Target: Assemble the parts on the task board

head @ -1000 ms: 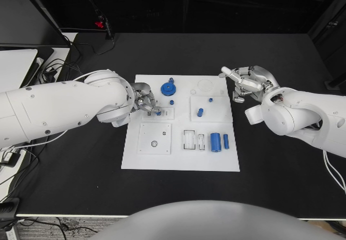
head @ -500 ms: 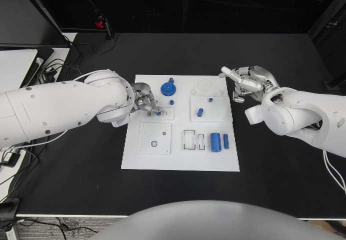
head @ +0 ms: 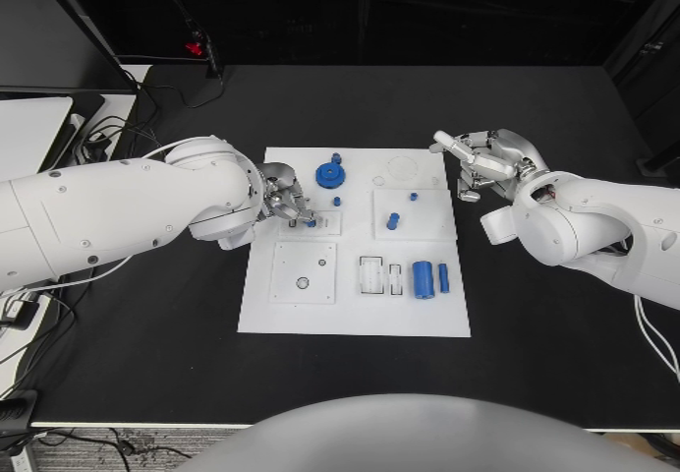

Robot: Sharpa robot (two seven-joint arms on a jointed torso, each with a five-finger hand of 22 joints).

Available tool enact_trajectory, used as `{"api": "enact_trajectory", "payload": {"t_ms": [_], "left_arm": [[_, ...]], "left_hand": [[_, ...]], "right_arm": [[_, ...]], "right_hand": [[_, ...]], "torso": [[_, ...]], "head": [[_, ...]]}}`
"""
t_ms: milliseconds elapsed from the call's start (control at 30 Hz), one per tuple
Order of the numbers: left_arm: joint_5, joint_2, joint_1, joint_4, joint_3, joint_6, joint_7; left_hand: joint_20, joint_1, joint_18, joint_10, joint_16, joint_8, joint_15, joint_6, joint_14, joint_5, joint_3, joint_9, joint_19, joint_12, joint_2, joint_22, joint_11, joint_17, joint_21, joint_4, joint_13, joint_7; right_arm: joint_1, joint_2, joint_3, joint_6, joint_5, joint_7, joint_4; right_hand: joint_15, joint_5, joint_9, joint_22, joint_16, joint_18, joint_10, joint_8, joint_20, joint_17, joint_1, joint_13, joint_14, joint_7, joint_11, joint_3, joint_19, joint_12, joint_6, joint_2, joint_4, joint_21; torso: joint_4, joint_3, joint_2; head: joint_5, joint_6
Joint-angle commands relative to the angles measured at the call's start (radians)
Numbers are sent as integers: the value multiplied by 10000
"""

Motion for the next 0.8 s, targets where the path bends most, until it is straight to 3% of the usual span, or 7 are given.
{"api": "enact_trajectory", "payload": {"t_ms": [33,467,800], "left_arm": [[-14,16,-49,25,-40,404,-159],[-14,1,-51,26,-40,541,-151],[-14,9,-52,15,-40,662,-151]], "left_hand": [[-21,25,-66,1118,8,-30,-18,-53,1049,-65,60,-30,1044,-32,174,2634,-1,2627,31,3,2599,5],[19,-1295,-66,1118,8,-99,16,-16,1049,-374,-376,-210,1044,-32,-162,2634,9,2627,31,0,2599,9],[25,-1610,-66,1118,8,-131,25,-12,1049,-580,-545,-275,1044,-32,-265,2634,10,2627,31,-5,2599,12]], "right_arm": [[11,-2,5,0,15,92,22],[11,-3,5,7,15,88,16],[11,-17,5,1,15,84,24]], "right_hand": [[71,48,15,531,25,68,1040,38,-19,2635,27,2632,1039,-32,62,-75,-85,25,-71,86,2,-42],[73,54,19,538,25,66,1040,80,-18,2635,17,2632,1039,-31,63,-101,-76,25,-98,103,-1,-41],[73,54,19,538,25,66,1040,80,-18,2635,17,2632,1039,-31,63,-101,-76,25,-98,103,-1,-41]], "torso": [[-1,-3,3],[-3,-2,-1],[-1,0,2]], "head": [[4,1],[-3,1],[-2,1]]}}
